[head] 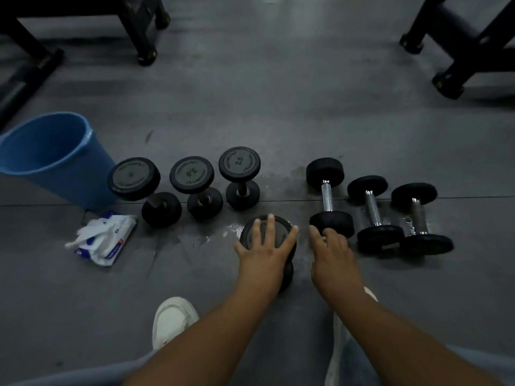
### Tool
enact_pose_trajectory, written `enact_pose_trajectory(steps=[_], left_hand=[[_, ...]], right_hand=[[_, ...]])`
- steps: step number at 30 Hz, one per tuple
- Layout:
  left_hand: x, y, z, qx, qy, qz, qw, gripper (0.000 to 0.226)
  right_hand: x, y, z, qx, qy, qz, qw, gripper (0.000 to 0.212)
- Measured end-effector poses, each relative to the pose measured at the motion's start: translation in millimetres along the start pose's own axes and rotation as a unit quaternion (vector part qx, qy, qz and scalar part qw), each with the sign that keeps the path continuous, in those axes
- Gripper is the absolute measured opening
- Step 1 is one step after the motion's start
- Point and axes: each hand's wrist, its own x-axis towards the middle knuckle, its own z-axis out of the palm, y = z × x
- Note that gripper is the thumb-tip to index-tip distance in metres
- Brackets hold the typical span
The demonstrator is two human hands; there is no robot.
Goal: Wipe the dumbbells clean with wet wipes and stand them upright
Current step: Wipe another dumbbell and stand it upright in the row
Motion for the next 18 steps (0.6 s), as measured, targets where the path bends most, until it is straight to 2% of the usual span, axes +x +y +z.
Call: enact_pose_trajectory(steps=[3,7,10,18], left_hand=[[-3,7,-4,0.014,-0.046,0.037,0.998,0.102],[4,5,-18,0.014,-0.080,0.033,0.996,0.109],[7,-2,-24,0.014,-0.082,0.045,0.995,0.115],[8,-2,-30,0.037,-0.065,0.063,0.995,0.111]], right_hand=[[-15,8,-11,-0.001,0.002,0.034,0.999,0.074],[-23,21,-29,-0.008,0.024,0.049,0.998,0.076],[-22,23,-41,-0.009,0.009,0.049,0.999,0.076],[-12,16,-40,0.013,0.020,0.016,1.000,0.075]])
